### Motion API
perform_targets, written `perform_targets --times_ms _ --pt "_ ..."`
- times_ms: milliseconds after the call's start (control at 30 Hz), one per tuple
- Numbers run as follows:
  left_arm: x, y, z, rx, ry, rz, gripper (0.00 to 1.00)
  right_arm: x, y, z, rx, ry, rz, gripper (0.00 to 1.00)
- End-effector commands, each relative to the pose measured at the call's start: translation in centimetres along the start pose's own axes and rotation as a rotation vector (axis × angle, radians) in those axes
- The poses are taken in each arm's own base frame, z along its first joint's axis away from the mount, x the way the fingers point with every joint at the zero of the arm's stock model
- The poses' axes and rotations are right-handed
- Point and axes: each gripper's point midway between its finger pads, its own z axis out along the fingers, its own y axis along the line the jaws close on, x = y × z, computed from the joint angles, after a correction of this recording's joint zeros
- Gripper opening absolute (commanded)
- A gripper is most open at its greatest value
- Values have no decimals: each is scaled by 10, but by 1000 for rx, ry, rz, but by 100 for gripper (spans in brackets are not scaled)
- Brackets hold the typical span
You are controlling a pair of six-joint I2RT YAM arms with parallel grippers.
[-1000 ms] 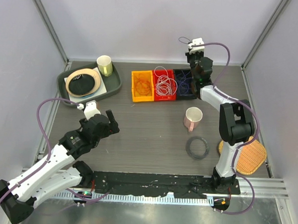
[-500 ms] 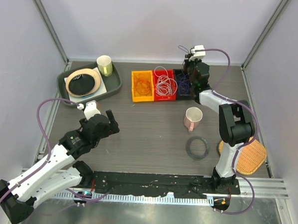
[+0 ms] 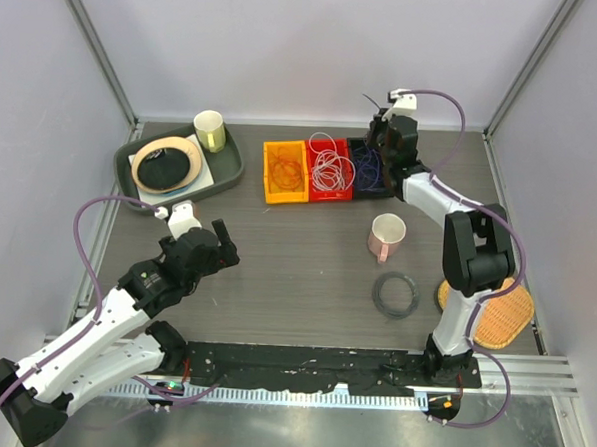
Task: Untangle the cables
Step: Place the cable in the bin.
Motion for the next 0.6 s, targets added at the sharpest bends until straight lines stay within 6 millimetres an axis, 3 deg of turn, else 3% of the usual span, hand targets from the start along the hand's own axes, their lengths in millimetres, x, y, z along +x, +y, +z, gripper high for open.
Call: perform_targets --times_ms 0,267,567 --pt "-5 1 -2 -3 -23 -21 100 19 -6 10 55 79 53 1" --pt "-6 1 -2 2 -25 -24 100 48 -35 17 164 147 6 1" --pt "-7 3 -2 -12 -35 -26 100 97 -44 30 152 325 -25 1"
